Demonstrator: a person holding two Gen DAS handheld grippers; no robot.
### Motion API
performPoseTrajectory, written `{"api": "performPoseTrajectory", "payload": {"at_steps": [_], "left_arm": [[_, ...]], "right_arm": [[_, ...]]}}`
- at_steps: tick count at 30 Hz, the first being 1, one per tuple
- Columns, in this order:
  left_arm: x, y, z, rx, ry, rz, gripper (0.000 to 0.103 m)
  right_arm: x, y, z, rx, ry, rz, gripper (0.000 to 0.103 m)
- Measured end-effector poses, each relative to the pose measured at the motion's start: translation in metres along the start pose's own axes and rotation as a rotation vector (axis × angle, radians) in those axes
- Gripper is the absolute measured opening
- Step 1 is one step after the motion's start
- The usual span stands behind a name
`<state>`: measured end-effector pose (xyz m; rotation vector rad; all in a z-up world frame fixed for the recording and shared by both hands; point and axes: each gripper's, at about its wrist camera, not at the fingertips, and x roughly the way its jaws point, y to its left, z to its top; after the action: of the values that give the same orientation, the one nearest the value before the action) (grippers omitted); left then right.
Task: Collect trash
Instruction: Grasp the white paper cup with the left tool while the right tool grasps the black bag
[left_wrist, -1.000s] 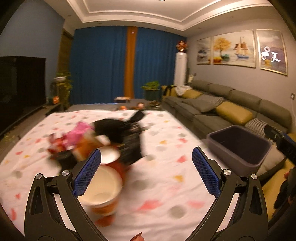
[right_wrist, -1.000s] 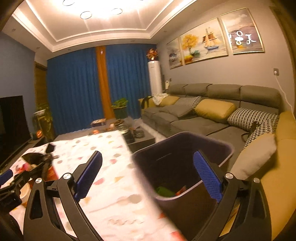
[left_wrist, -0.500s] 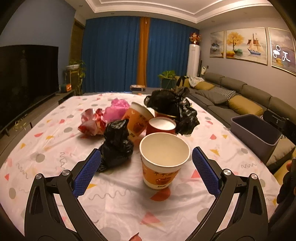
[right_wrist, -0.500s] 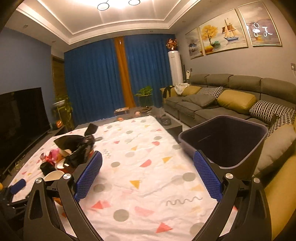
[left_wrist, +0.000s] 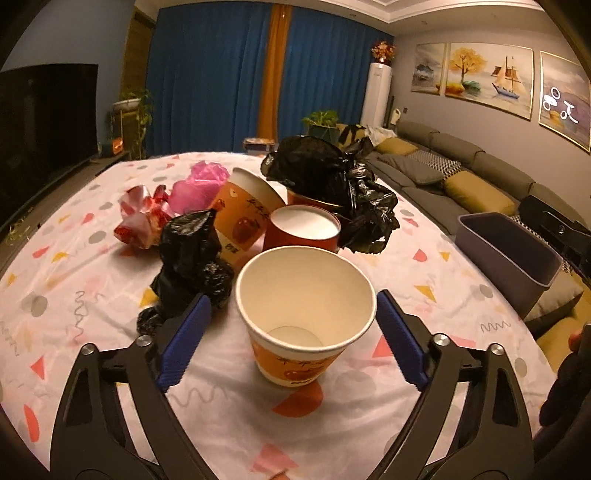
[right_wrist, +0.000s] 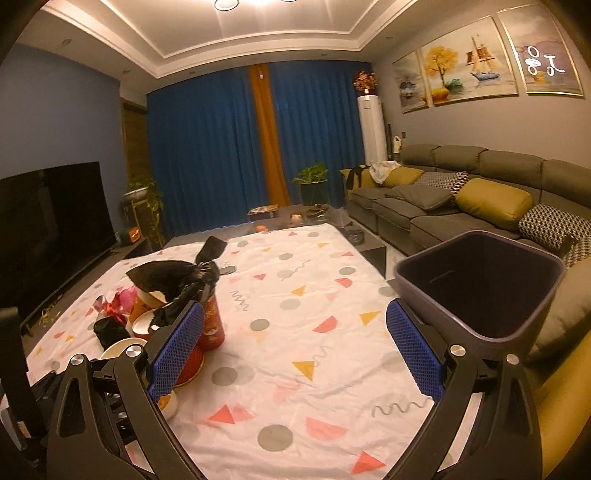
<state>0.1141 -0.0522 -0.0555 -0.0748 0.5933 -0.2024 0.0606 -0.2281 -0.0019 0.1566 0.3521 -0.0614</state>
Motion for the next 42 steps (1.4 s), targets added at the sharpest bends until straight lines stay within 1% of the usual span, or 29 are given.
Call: {"api": "performPoseTrajectory", "payload": {"at_steps": [1,2,3,4,8,9,11,13,14,15,16,19,21,22,24,28,29,33,35,42], "left_arm": [[0.002,-0.001,0.0,0.002,0.004,-0.003,0.077],[0.004,-0.001,0.0,0.006,0.012,-0.008,0.074],[0.005,-0.001,0.0,0.004,0.021,-0.016,0.068],[0.006,0.0,0.0,0.0,0.027,-0.025,0.065],[0.005,0.007,-0.001,-0.031,0.015,-0.056,0.062],[0.001,0.007,-0.001,-0.024,0.003,-0.048,0.061],[-0.006,0.01,-0.001,-0.019,-0.019,-0.039,0.061],[-0.016,0.016,0.0,-0.038,-0.038,-0.04,0.061],[-0.021,0.019,0.001,-0.046,-0.047,-0.036,0.061],[-0.028,0.022,0.002,-0.051,-0.06,-0.025,0.061],[-0.032,0.025,0.002,-0.055,-0.07,-0.018,0.061],[-0.043,0.035,0.002,-0.068,-0.093,0.006,0.061],[-0.048,0.042,0.002,-0.077,-0.102,0.023,0.061],[-0.048,0.044,0.003,-0.077,-0.104,0.028,0.061],[-0.05,0.049,0.004,-0.078,-0.107,0.036,0.061],[-0.052,0.053,0.002,-0.085,-0.109,0.038,0.061],[-0.052,0.054,0.002,-0.086,-0.108,0.039,0.061],[-0.052,0.055,0.002,-0.091,-0.105,0.032,0.061],[-0.053,0.053,0.002,-0.087,-0.109,0.03,0.061],[-0.057,0.052,0.004,-0.087,-0.12,0.025,0.061]], "right_arm": [[0.003,0.003,0.001,-0.004,0.005,0.009,0.095],[0.005,0.004,0.001,-0.007,0.009,0.017,0.095],[0.008,0.006,0.002,-0.01,0.013,0.025,0.095],[0.011,0.01,0.003,-0.015,0.016,0.036,0.095],[0.018,0.022,0.003,-0.043,0.029,0.071,0.095],[0.021,0.025,0.003,-0.047,0.036,0.082,0.092],[0.027,0.031,0.002,-0.053,0.058,0.109,0.09],[0.032,0.037,0.002,-0.06,0.071,0.123,0.084],[0.036,0.041,0.002,-0.066,0.081,0.132,0.079],[0.039,0.045,0.002,-0.067,0.091,0.145,0.075],[0.042,0.048,0.002,-0.068,0.097,0.157,0.074],[0.05,0.062,0.002,-0.087,0.119,0.194,0.064],[0.055,0.069,0.001,-0.099,0.133,0.215,0.054],[0.059,0.072,0.0,-0.101,0.146,0.226,0.05],[0.067,0.076,-0.001,-0.099,0.173,0.239,0.037],[0.077,0.08,-0.002,-0.102,0.197,0.248,0.027],[0.078,0.081,-0.003,-0.103,0.203,0.254,0.021],[0.08,0.083,-0.003,-0.11,0.206,0.255,0.006],[0.076,0.081,-0.002,-0.114,0.189,0.249,0.003],[0.051,0.067,0.016,-0.124,0.084,0.206,0.002]]}}
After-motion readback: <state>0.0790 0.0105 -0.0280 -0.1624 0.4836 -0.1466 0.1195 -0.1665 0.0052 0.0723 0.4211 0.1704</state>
